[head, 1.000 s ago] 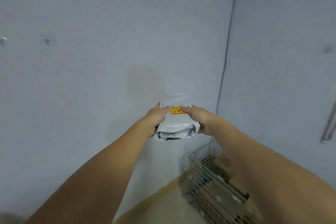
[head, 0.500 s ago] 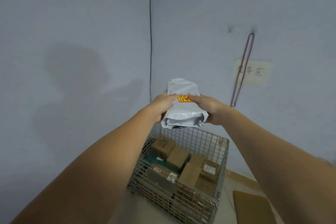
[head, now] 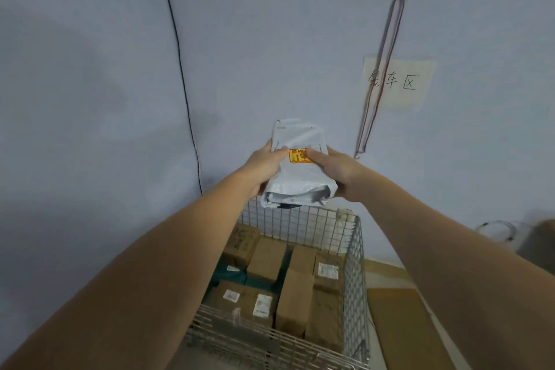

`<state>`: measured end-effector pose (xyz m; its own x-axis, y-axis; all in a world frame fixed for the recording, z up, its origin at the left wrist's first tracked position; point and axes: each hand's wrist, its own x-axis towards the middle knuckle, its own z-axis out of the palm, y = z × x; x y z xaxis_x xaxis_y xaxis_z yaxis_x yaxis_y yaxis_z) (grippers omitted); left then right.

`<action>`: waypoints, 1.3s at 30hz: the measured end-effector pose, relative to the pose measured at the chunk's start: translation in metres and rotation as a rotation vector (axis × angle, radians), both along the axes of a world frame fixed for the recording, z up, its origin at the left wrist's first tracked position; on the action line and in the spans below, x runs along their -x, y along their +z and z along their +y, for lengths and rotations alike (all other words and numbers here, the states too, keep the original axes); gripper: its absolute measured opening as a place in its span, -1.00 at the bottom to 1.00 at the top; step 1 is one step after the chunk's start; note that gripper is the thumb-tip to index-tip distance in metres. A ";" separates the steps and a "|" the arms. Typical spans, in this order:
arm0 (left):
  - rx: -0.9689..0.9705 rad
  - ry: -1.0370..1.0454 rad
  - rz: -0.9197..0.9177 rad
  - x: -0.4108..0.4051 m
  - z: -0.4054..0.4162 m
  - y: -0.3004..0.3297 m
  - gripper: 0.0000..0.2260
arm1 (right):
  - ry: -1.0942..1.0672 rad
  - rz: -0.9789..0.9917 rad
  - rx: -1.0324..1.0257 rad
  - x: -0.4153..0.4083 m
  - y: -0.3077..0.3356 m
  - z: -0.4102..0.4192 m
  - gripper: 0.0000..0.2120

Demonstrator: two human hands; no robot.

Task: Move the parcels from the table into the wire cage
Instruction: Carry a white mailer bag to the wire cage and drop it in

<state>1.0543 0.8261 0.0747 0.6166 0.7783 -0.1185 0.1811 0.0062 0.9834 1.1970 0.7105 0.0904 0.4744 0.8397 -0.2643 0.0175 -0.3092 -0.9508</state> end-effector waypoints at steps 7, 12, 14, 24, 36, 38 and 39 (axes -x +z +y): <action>-0.010 -0.082 0.116 -0.079 0.072 -0.062 -0.77 | -0.116 0.038 0.056 -0.071 -0.066 0.068 -0.78; 0.022 -0.084 0.224 -0.133 0.123 -0.138 -0.56 | -0.139 0.082 0.094 -0.127 -0.144 0.124 -0.64; 0.078 -0.019 0.302 -0.156 0.160 -0.189 -0.21 | -0.150 0.104 0.137 -0.147 -0.181 0.153 -0.38; 0.173 0.064 0.582 -0.169 0.248 -0.396 -0.59 | -0.210 0.285 0.365 -0.165 -0.439 0.262 -0.28; 0.066 0.017 0.794 -0.142 0.323 -0.688 -0.57 | -0.277 0.343 0.602 -0.116 -0.749 0.334 -0.46; 0.093 0.019 0.726 -0.143 0.335 -0.718 -0.63 | -0.282 0.300 0.582 -0.113 -0.768 0.348 -0.58; 0.106 0.024 0.688 -0.143 0.339 -0.728 -0.68 | -0.297 0.274 0.571 -0.112 -0.775 0.356 -0.63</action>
<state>1.1970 1.1652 -0.6532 0.3571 0.7535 -0.5521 0.7614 0.1075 0.6393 1.3093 1.0662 -0.6842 0.5157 0.3787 -0.7685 -0.3622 -0.7166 -0.5961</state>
